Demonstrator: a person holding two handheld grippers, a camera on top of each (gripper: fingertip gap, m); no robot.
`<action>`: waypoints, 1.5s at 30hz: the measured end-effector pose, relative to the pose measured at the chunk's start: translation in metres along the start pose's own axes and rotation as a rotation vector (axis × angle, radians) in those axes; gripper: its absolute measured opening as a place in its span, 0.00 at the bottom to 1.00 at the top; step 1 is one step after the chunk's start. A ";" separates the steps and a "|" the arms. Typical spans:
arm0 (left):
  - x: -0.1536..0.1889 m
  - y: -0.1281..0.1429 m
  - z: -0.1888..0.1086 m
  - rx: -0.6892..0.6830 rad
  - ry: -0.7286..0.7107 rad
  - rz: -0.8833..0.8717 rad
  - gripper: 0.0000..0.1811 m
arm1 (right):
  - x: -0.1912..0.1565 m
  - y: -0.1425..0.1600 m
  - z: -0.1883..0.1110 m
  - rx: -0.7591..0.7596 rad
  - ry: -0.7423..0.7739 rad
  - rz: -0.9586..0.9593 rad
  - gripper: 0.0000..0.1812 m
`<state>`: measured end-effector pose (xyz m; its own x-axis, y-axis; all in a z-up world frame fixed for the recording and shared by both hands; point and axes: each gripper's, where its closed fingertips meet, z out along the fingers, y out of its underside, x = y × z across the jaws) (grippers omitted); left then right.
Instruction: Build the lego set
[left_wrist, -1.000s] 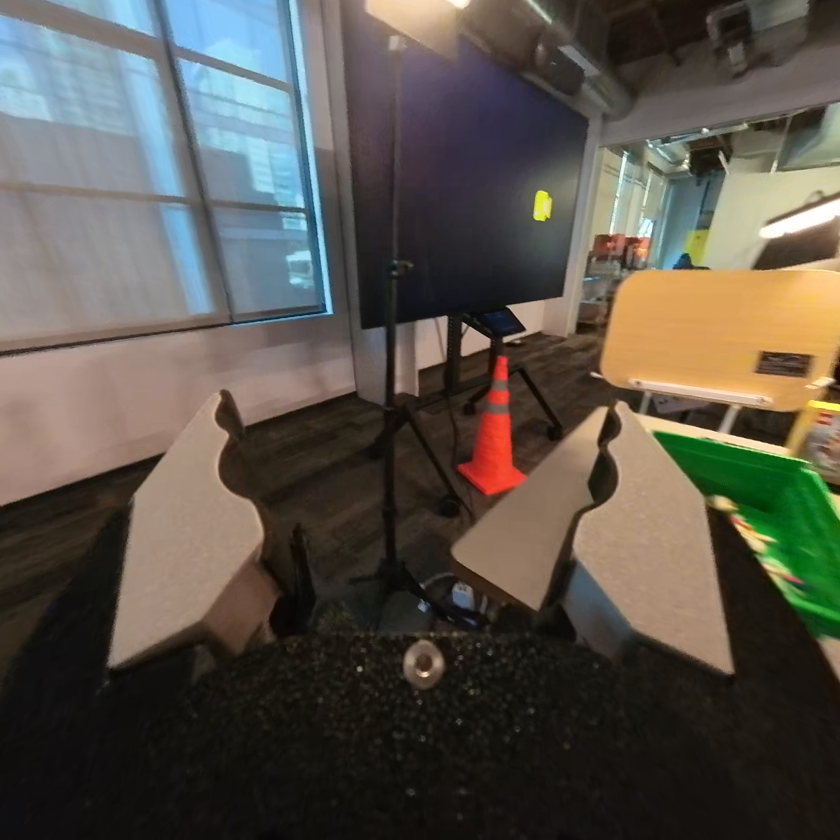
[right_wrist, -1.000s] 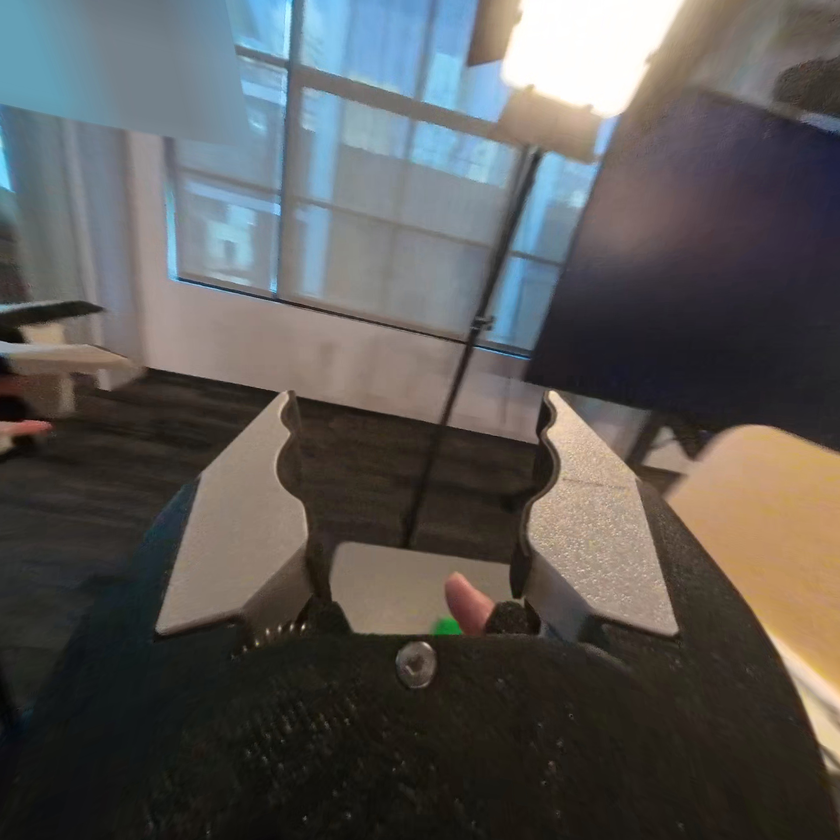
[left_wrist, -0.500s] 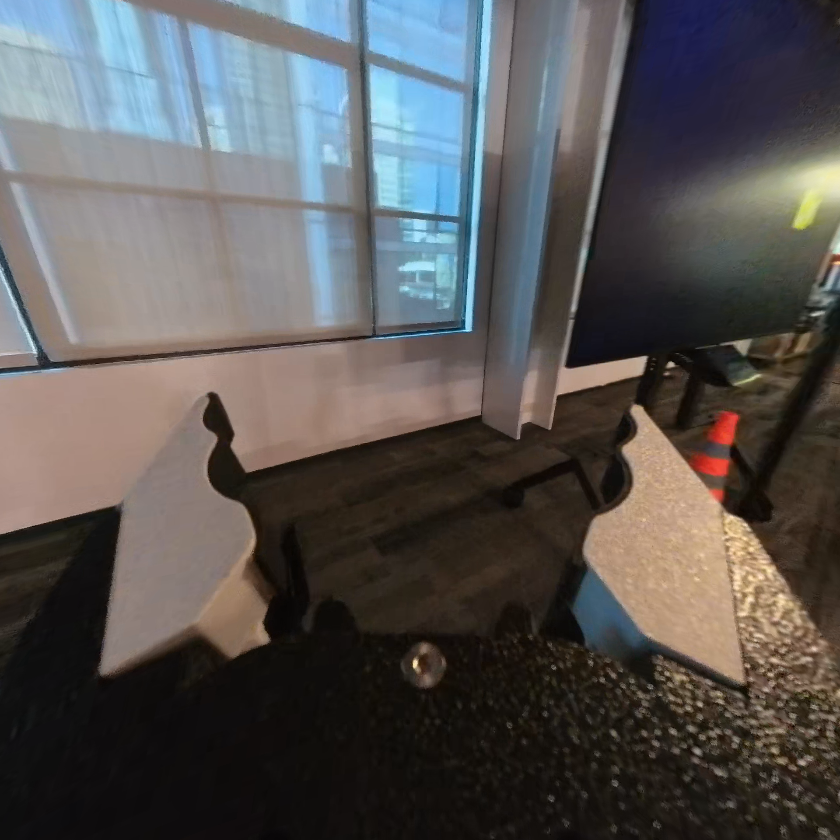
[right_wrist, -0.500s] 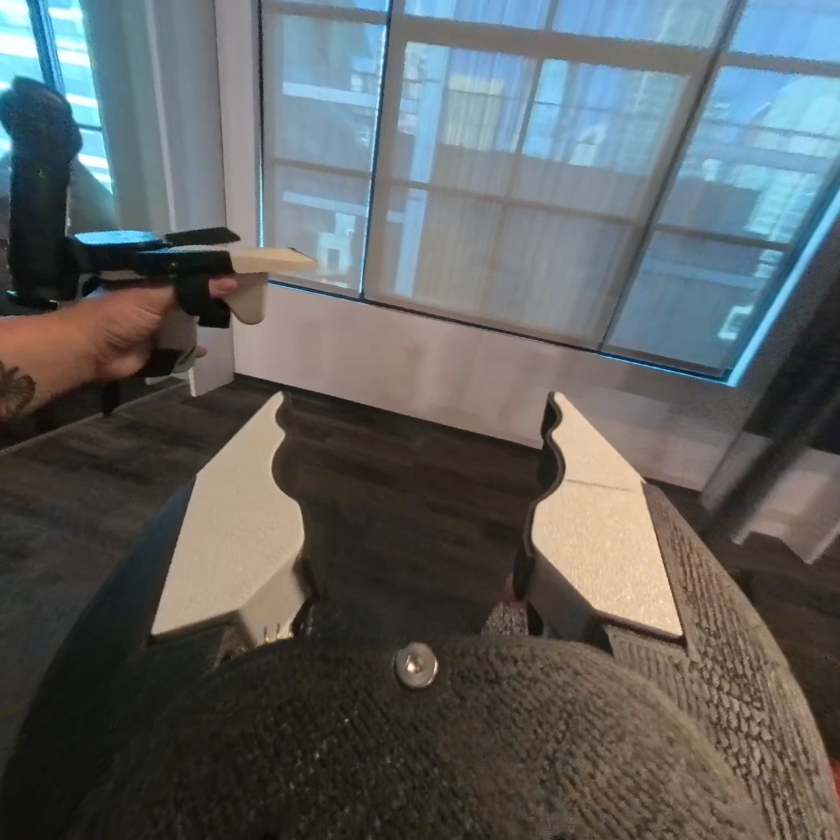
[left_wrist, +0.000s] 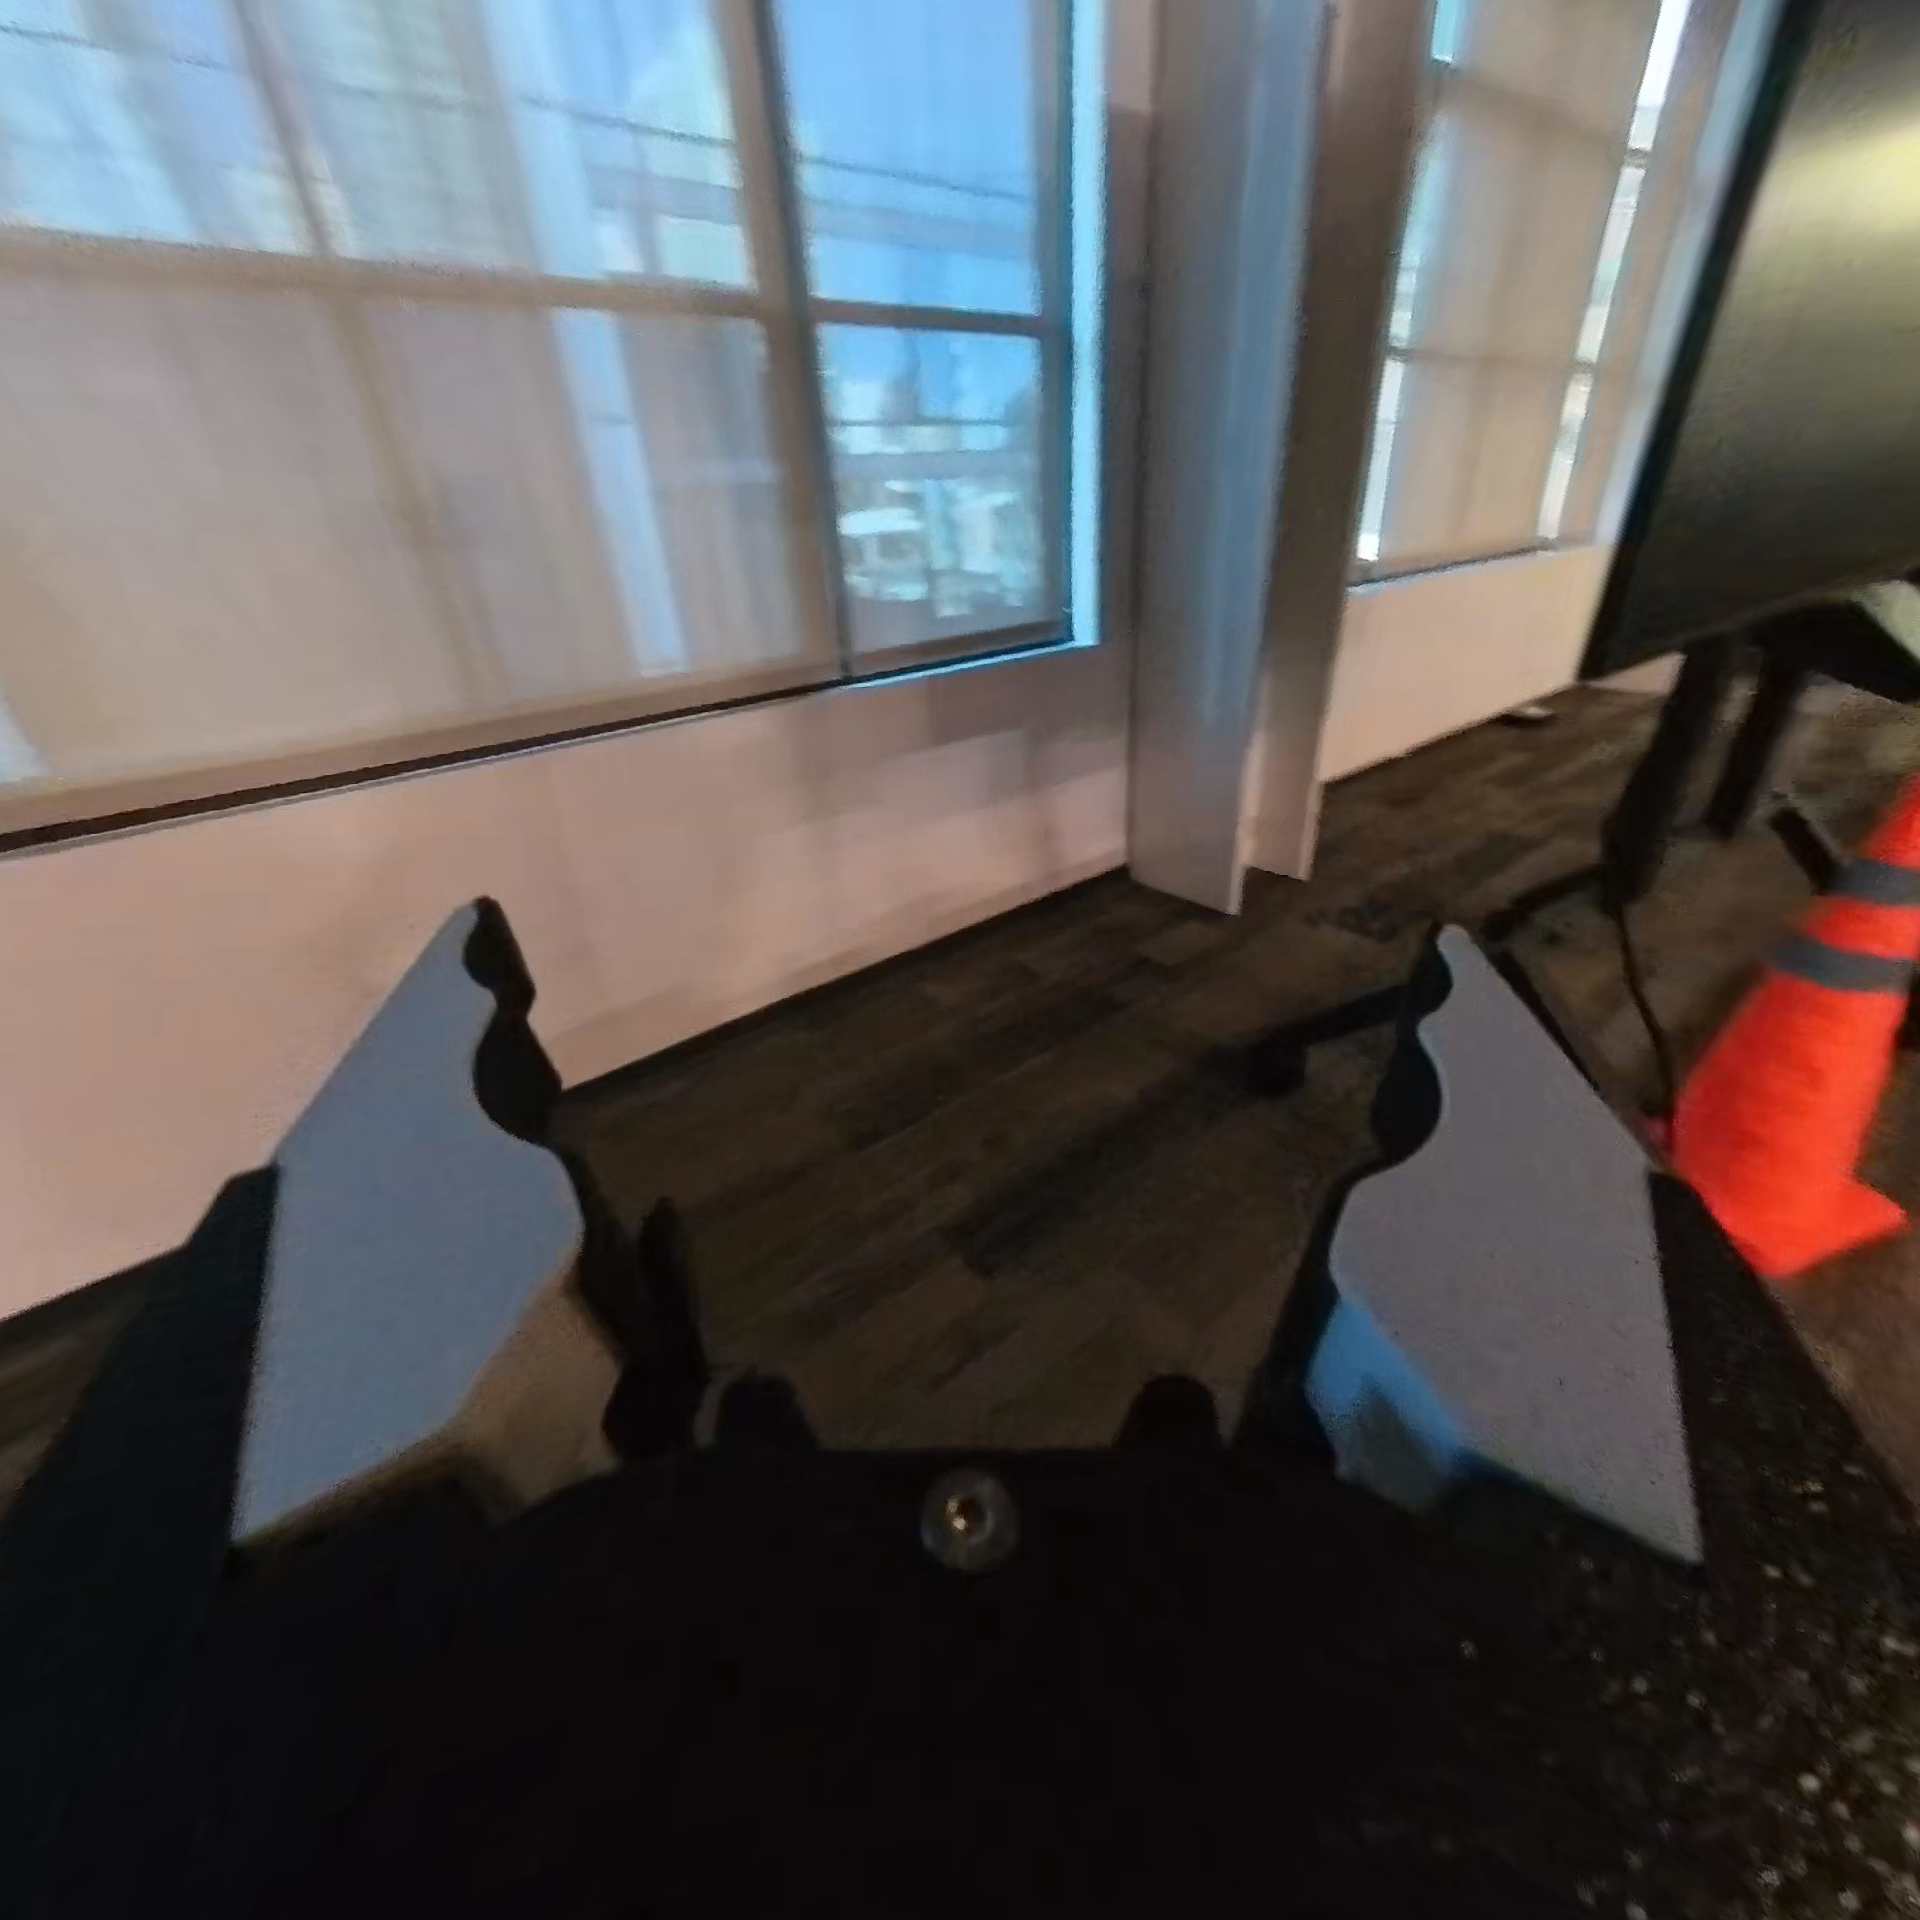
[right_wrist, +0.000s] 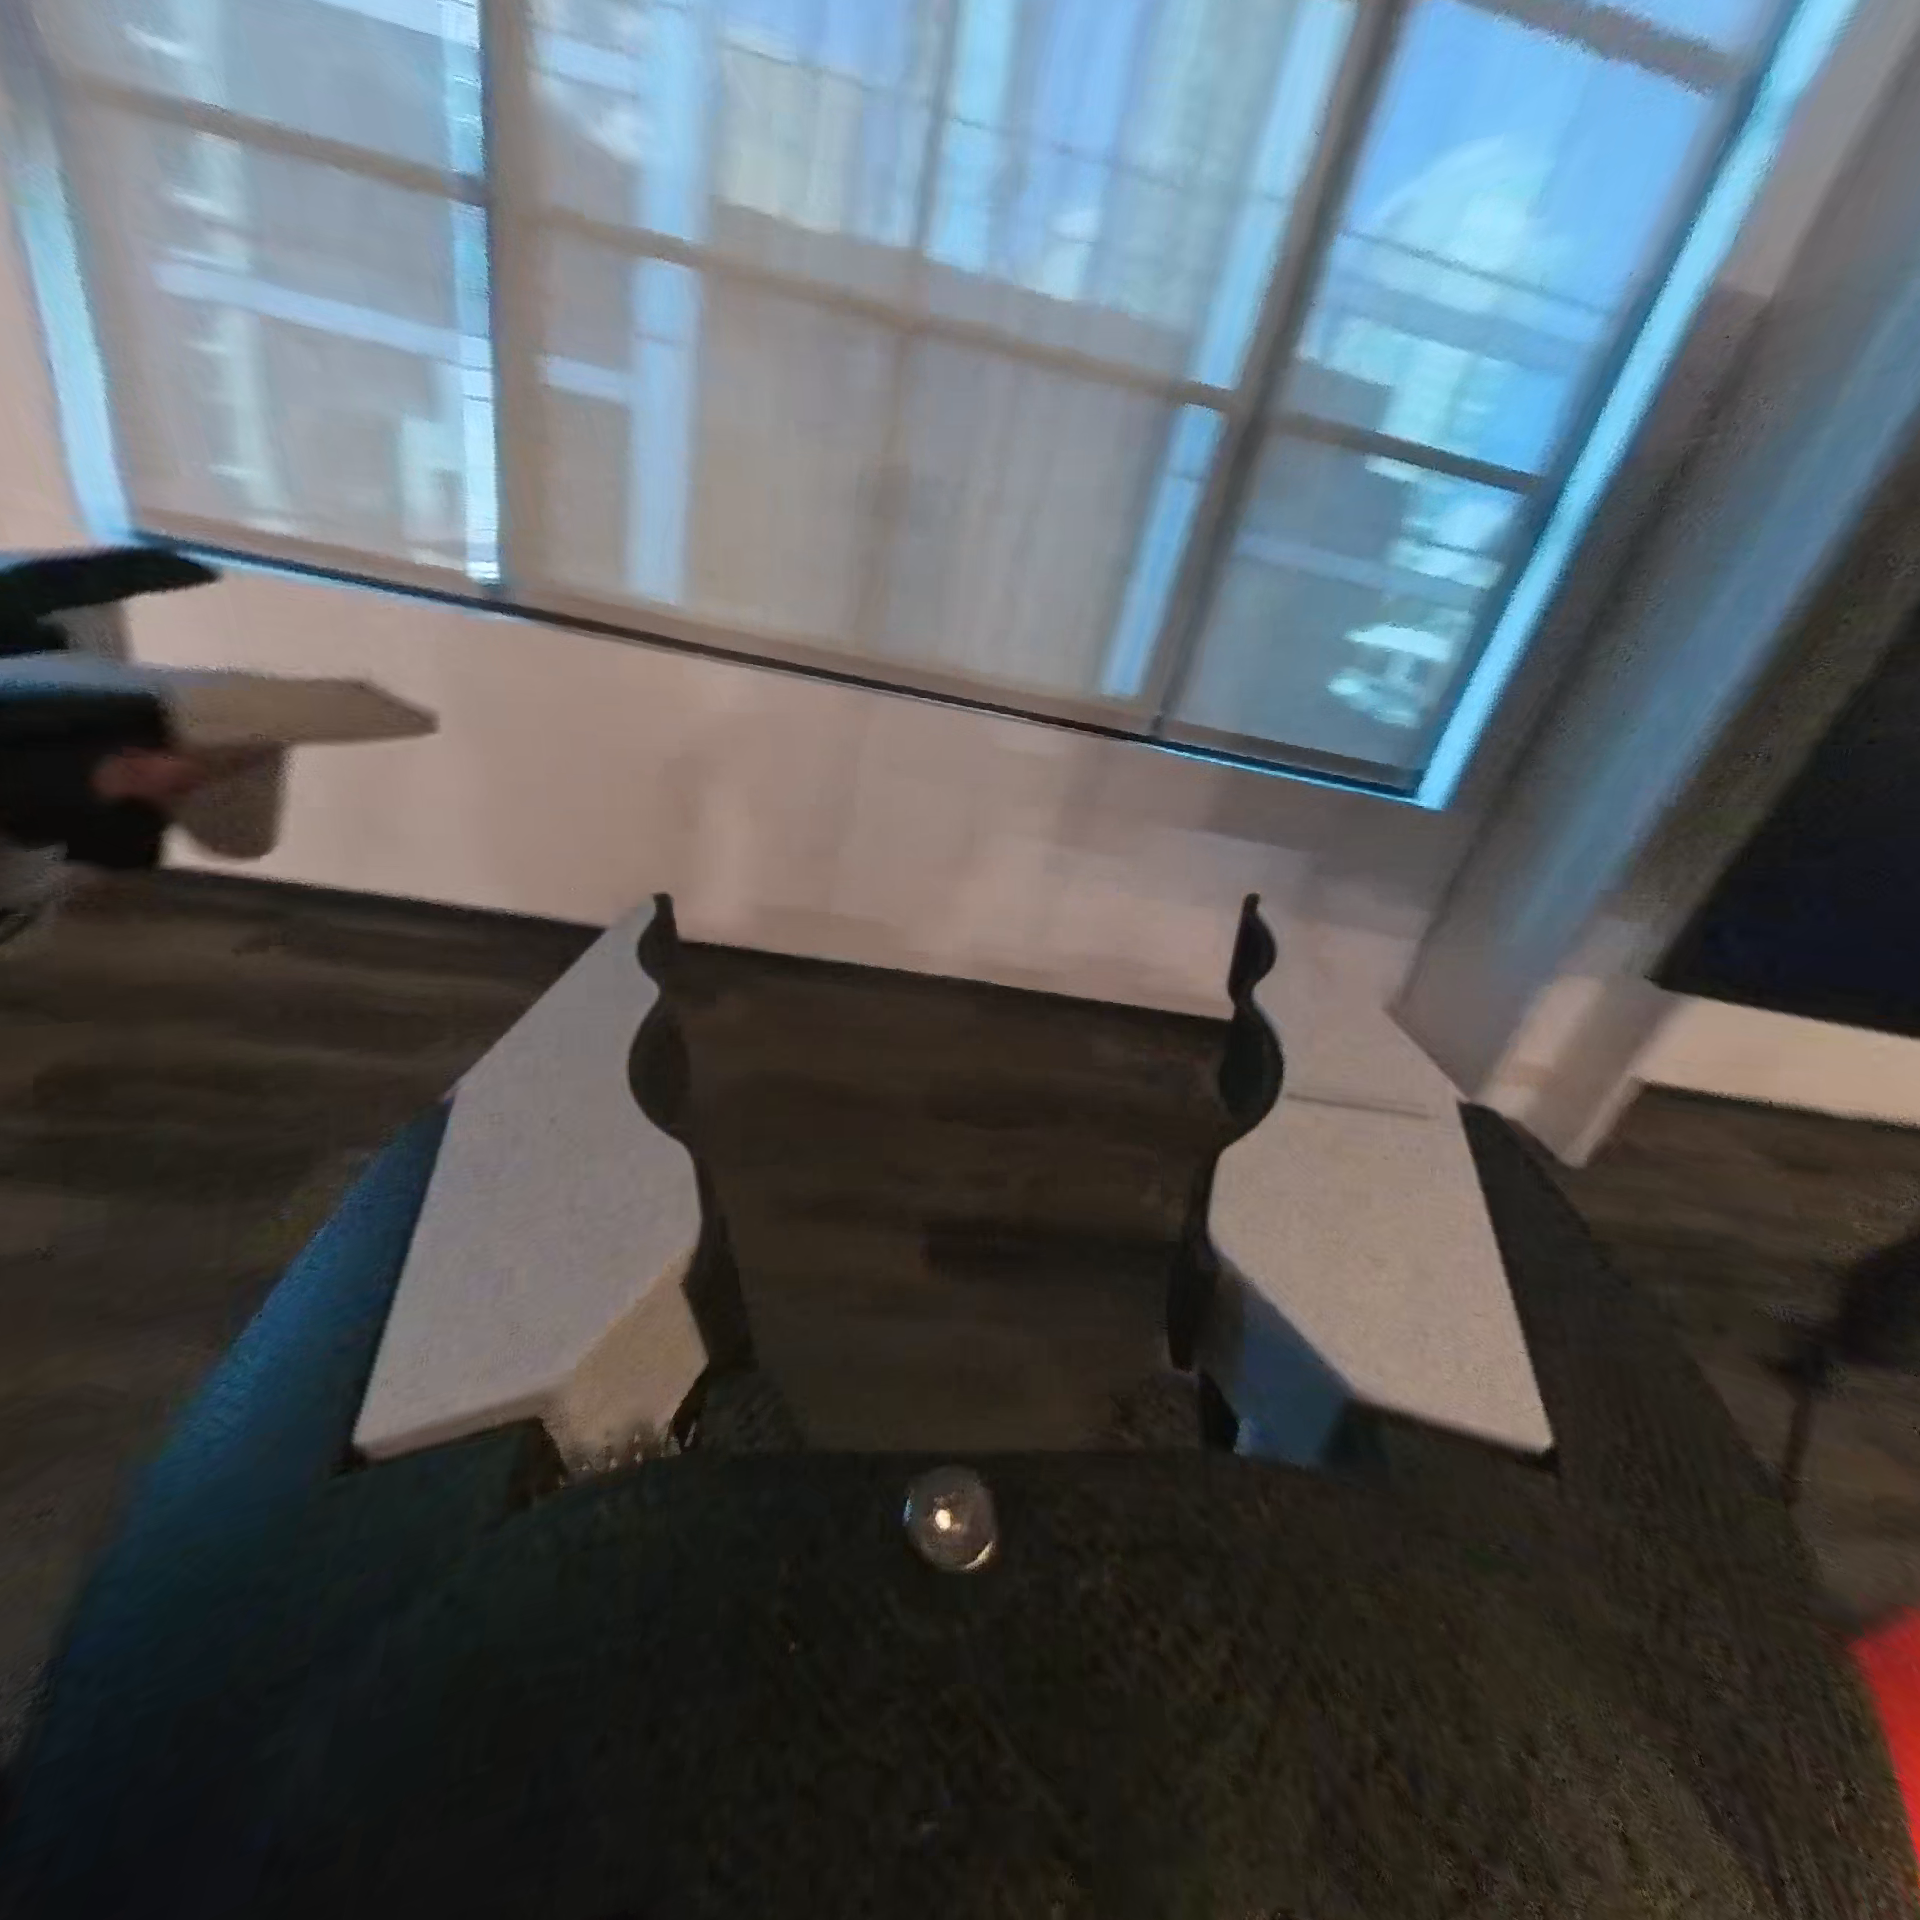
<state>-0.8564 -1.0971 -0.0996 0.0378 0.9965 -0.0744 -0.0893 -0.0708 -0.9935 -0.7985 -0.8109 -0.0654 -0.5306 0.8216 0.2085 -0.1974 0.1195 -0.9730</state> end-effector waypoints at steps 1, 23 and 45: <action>0.005 0.010 0.031 -0.018 0.066 -0.001 0.87 | 0.013 0.007 0.023 -0.011 0.070 0.003 0.57; 0.597 -0.016 0.328 0.212 1.669 -0.003 0.84 | 0.343 0.122 0.081 -0.289 1.028 0.027 0.47; 1.155 -0.084 0.407 0.217 2.036 -0.226 0.85 | 0.657 0.172 -0.178 -0.374 1.872 0.033 0.47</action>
<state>-1.2104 0.0779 -0.0672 0.8630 -0.4954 -0.0989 -0.0109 0.1774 -0.9841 -1.0341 -0.1510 -0.1128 0.9626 0.2582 0.0826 0.0908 -0.0200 -0.9957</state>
